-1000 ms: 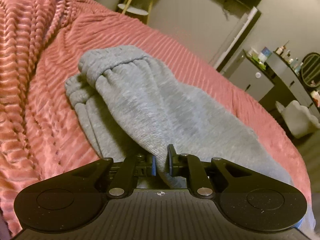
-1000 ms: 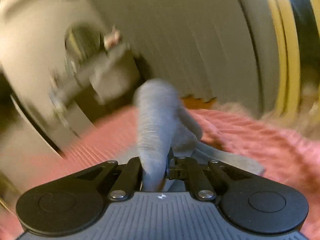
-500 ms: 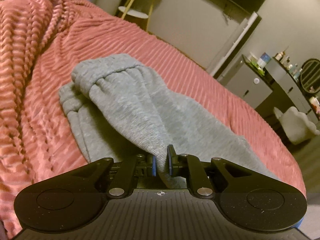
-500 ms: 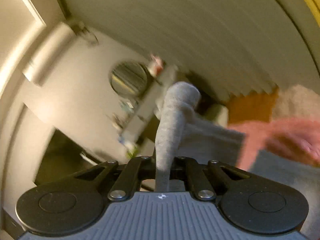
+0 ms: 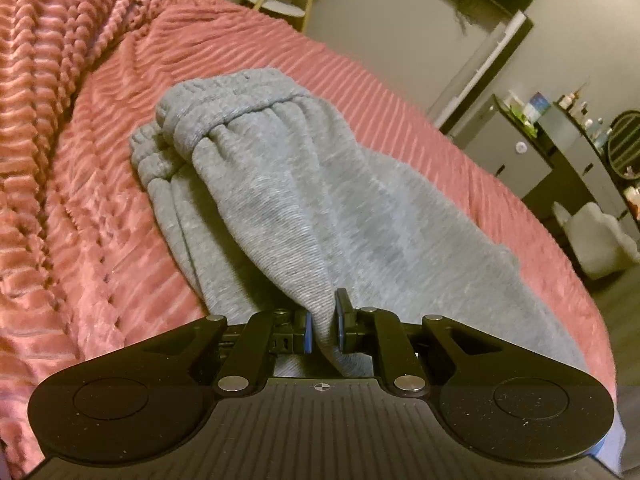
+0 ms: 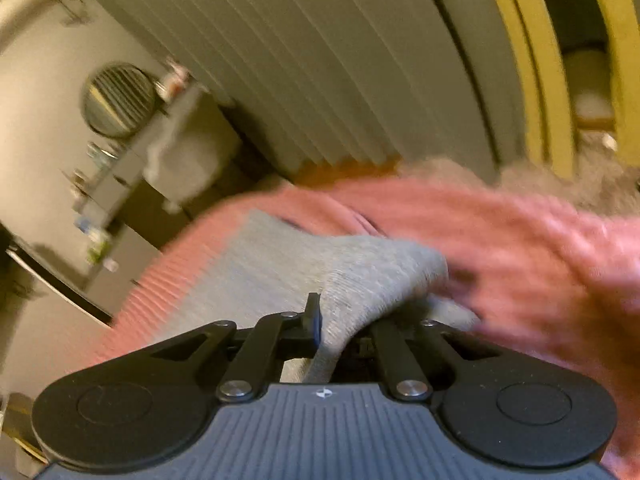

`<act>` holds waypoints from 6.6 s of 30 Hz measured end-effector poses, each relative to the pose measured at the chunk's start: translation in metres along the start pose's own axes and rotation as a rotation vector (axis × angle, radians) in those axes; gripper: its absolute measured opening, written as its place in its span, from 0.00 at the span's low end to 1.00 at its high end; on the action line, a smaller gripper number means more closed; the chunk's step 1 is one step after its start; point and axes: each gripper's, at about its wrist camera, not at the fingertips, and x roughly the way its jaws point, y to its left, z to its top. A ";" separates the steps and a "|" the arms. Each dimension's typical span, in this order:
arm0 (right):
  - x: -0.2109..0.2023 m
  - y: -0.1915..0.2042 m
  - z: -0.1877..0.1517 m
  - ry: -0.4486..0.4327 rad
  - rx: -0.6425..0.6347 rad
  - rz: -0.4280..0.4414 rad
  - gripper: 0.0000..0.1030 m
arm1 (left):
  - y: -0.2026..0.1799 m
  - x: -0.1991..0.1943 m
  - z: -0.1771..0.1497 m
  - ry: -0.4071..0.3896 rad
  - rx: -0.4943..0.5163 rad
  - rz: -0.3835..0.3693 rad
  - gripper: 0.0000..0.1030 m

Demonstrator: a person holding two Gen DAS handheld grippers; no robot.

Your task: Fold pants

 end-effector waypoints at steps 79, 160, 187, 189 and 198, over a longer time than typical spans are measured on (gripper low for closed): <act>0.055 0.231 -0.242 0.084 -0.962 0.205 1.00 | -0.128 0.052 -0.034 -0.072 0.529 0.235 0.89; 0.014 0.047 0.016 0.042 -0.189 0.119 0.09 | -0.099 -0.004 -0.049 -0.076 0.353 0.274 0.99; -0.099 0.268 -0.301 0.099 -1.317 0.617 0.11 | -0.042 -0.022 -0.042 0.050 0.165 0.078 0.99; -0.097 0.261 -0.330 0.164 -1.441 0.635 0.13 | -0.039 -0.023 -0.042 0.059 0.154 0.076 0.99; -0.108 0.226 -0.277 0.247 -1.138 0.699 0.88 | -0.047 -0.030 -0.043 0.044 0.175 0.072 0.99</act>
